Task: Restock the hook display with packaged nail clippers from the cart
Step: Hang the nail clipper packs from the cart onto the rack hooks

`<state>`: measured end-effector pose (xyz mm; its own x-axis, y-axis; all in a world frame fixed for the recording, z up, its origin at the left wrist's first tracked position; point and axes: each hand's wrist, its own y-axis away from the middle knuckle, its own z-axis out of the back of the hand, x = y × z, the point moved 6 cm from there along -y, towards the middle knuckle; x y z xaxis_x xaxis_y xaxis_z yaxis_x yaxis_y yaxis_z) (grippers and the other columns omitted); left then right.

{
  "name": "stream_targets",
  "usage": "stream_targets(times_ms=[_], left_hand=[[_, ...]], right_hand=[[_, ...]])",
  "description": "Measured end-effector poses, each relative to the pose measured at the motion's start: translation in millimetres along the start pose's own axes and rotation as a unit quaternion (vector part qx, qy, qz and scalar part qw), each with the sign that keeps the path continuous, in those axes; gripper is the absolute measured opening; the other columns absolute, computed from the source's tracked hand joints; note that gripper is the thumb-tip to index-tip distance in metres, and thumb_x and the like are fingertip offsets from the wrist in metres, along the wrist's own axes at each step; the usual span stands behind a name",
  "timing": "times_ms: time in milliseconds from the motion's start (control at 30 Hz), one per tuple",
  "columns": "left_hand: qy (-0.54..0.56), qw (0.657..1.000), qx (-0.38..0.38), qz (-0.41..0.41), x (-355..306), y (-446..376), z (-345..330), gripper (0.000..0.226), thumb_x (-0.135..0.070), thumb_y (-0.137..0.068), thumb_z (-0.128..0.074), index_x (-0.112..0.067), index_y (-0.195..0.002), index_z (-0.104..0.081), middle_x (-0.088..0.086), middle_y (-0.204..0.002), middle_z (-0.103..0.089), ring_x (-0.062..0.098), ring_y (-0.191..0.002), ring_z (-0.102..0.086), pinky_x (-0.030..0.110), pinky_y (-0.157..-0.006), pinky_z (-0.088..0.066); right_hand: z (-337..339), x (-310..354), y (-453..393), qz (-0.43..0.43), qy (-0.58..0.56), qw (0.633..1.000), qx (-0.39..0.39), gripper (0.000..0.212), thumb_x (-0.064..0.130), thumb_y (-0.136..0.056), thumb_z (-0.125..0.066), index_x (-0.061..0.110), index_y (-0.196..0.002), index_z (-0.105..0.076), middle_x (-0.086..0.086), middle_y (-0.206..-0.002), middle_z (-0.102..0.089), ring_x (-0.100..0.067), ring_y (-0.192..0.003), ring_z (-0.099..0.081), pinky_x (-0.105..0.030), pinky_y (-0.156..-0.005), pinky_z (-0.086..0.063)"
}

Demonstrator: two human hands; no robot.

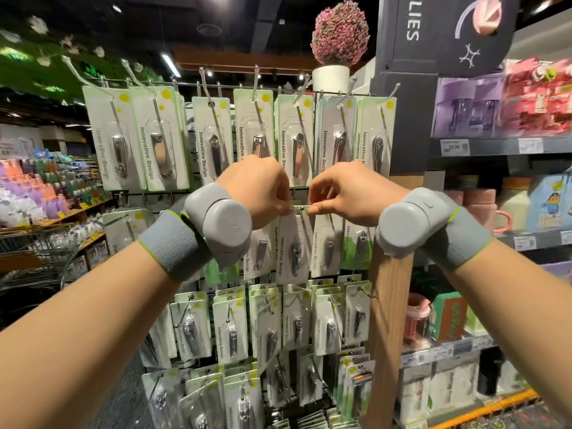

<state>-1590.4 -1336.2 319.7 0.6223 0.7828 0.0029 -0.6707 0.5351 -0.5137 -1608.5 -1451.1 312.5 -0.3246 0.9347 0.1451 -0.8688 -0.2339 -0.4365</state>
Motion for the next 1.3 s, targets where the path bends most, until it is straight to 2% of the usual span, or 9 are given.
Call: stream_targets(times_ms=[167,267,367,467,633,733,900,1067,1300], left_hand=[[-0.081,0.996,0.008,0.023,0,-12,-7,0.005,-0.022,-0.083,-0.065,-0.021,-0.078,-0.065,0.010,-0.088,-0.067,0.033,-0.084,-0.061,0.033,-0.068,-0.047],[-0.139,0.989,0.004,0.043,-4,-21,-13,0.019,-0.015,-0.087,-0.057,-0.015,-0.103,-0.066,0.015,-0.103,-0.063,0.037,-0.095,-0.060,0.035,-0.068,-0.041],[-0.154,0.986,0.005,0.058,-5,-25,-14,0.025,-0.013,-0.089,-0.054,-0.015,-0.111,-0.064,0.016,-0.109,-0.061,0.037,-0.099,-0.059,0.036,-0.069,-0.039],[-0.146,0.987,0.010,0.066,-3,-26,-15,0.026,-0.013,-0.088,-0.055,-0.013,-0.112,-0.064,0.016,-0.107,-0.062,0.036,-0.096,-0.059,0.036,-0.069,-0.040],[-0.115,0.990,0.025,0.071,1,-25,-14,0.021,-0.013,-0.086,-0.058,-0.012,-0.106,-0.066,0.014,-0.093,-0.060,0.033,-0.078,-0.052,0.035,-0.067,-0.043],[-0.076,0.996,0.016,0.044,4,-20,-13,0.012,-0.018,-0.086,-0.057,-0.012,-0.091,-0.066,0.012,-0.086,-0.063,0.033,-0.075,-0.058,0.037,-0.070,-0.051],[0.002,0.997,-0.079,-0.019,1,11,9,0.012,-0.024,-0.090,-0.058,-0.024,-0.090,-0.070,0.005,-0.091,-0.071,0.027,-0.083,-0.065,0.041,-0.080,-0.055],[0.082,0.978,-0.163,-0.100,-29,50,16,0.012,-0.017,-0.088,-0.057,-0.017,-0.089,-0.069,0.001,-0.085,-0.071,0.025,-0.081,-0.064,0.040,-0.077,-0.054],[0.170,0.963,-0.117,-0.175,-98,80,-35,0.015,-0.022,-0.079,-0.051,-0.019,-0.083,-0.064,-0.004,-0.075,-0.066,0.022,-0.074,-0.062,0.038,-0.068,-0.051]], right_hand=[[-11,-3,-23,-0.015,0.057,0.998,0.011,0.015,0.023,-0.084,-0.070,0.010,-0.092,-0.072,-0.006,-0.092,-0.069,-0.021,-0.091,-0.063,-0.035,-0.086,-0.050],[-18,-7,-34,-0.029,0.088,0.996,-0.001,0.009,0.024,-0.084,-0.069,0.016,-0.090,-0.072,-0.008,-0.095,-0.069,-0.027,-0.093,-0.063,-0.039,-0.085,-0.052],[-22,-9,-38,-0.043,0.111,0.992,-0.030,0.013,0.026,-0.087,-0.066,0.017,-0.096,-0.070,-0.011,-0.101,-0.066,-0.031,-0.095,-0.062,-0.033,-0.078,-0.050],[-24,-11,-38,-0.048,0.117,0.990,-0.054,0.016,0.028,-0.088,-0.065,0.017,-0.099,-0.069,-0.012,-0.100,-0.065,-0.031,-0.093,-0.060,-0.031,-0.075,-0.047],[-25,-14,-37,-0.038,0.093,0.993,-0.055,0.010,0.023,-0.085,-0.068,0.017,-0.093,-0.070,-0.011,-0.097,-0.068,-0.031,-0.093,-0.063,-0.038,-0.085,-0.051],[-17,-11,-28,-0.026,0.056,0.995,-0.081,0.009,0.020,-0.085,-0.067,0.017,-0.093,-0.072,-0.006,-0.097,-0.071,-0.025,-0.095,-0.064,-0.039,-0.088,-0.051],[5,-5,12,-0.037,-0.021,0.984,-0.175,0.014,0.020,-0.090,-0.060,0.013,-0.096,-0.071,-0.004,-0.095,-0.071,-0.019,-0.093,-0.063,-0.037,-0.089,-0.048],[10,-3,72,-0.081,-0.072,0.962,-0.249,0.010,0.021,-0.090,-0.060,0.017,-0.093,-0.068,0.002,-0.090,-0.069,-0.013,-0.086,-0.061,-0.024,-0.083,-0.046],[-4,-26,170,-0.147,-0.090,0.947,-0.271,0.006,0.018,-0.087,-0.061,0.018,-0.089,-0.068,0.008,-0.081,-0.067,-0.006,-0.077,-0.061,-0.024,-0.077,-0.048]])
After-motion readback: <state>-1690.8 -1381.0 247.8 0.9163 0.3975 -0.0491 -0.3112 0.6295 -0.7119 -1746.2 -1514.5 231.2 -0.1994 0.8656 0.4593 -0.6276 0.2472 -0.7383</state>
